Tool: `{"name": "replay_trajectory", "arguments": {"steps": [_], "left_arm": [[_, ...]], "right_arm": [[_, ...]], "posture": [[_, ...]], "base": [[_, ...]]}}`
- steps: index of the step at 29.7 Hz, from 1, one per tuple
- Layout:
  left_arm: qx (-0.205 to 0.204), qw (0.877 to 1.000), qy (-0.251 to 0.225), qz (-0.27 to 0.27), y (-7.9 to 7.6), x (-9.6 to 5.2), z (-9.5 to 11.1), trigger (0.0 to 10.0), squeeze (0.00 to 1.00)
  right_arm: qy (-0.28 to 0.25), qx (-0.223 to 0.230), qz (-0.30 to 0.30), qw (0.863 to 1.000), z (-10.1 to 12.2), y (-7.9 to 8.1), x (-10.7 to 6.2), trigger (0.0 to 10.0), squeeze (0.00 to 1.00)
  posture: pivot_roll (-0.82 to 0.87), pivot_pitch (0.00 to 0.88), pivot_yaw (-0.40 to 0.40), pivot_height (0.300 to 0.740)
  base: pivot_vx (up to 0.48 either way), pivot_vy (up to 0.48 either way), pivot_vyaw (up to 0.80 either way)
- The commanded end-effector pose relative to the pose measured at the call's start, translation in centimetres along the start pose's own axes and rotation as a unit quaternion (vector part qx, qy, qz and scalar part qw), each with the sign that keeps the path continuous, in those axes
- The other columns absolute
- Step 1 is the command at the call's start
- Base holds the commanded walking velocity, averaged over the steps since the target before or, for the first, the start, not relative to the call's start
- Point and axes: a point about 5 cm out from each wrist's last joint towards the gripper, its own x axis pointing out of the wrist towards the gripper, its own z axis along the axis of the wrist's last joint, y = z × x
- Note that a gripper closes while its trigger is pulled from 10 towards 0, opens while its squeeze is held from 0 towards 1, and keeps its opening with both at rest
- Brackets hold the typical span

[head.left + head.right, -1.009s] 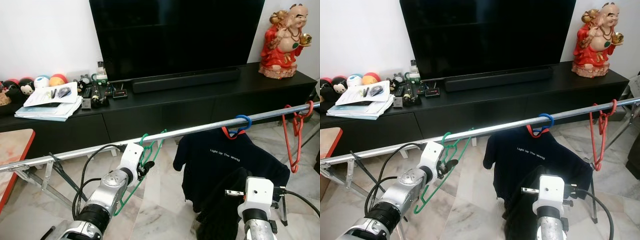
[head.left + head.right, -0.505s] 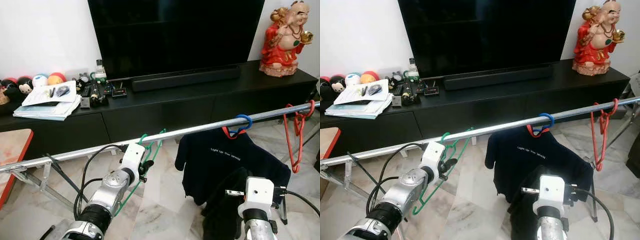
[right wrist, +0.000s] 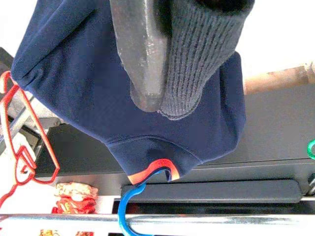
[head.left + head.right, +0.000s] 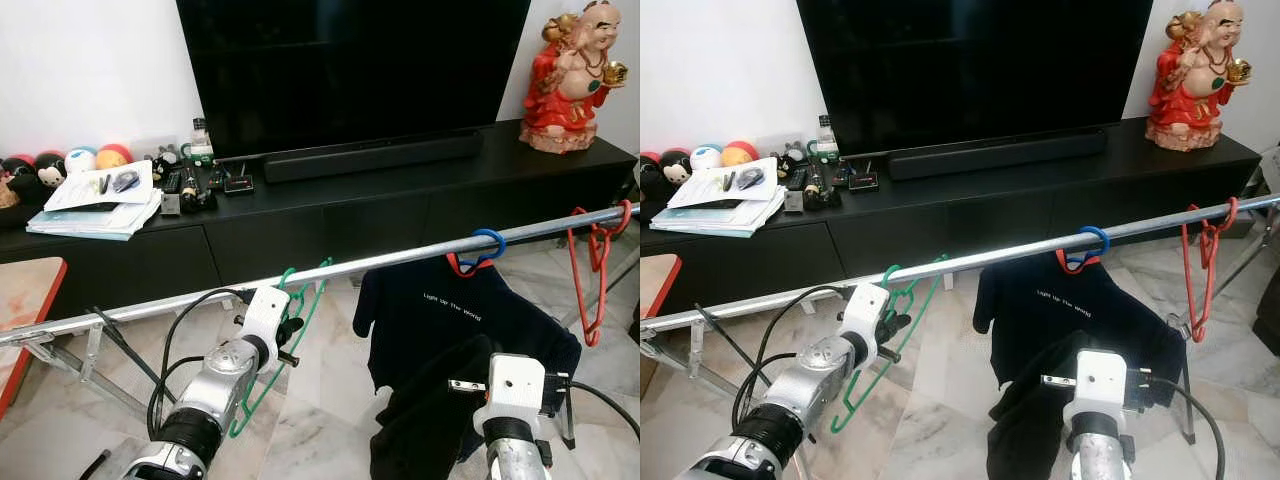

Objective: Hang hanger

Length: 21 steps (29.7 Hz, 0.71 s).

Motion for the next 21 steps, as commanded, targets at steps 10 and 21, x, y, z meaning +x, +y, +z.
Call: {"name": "replay_trajectory", "arguments": {"steps": [10,21], "left_arm": [[-0.007,1.000,-0.024,0.006,0.9,-0.3,1.1,0.0,0.00],[-0.028,0.997,-0.076,0.014,1.1,-1.3,2.1,0.0,0.00]], "right_arm": [[-0.003,0.006,0.000,1.000,0.0,0.5,-0.1,10.0,0.00],[-0.002,0.004,-0.001,1.000,-0.1,0.4,-0.3,10.0,0.00]], "posture": [[0.03,0.000,0.096,0.740],[0.04,0.000,0.094,0.740]], "base": [[0.000,0.000,0.00],[0.000,0.000,0.00]]}}
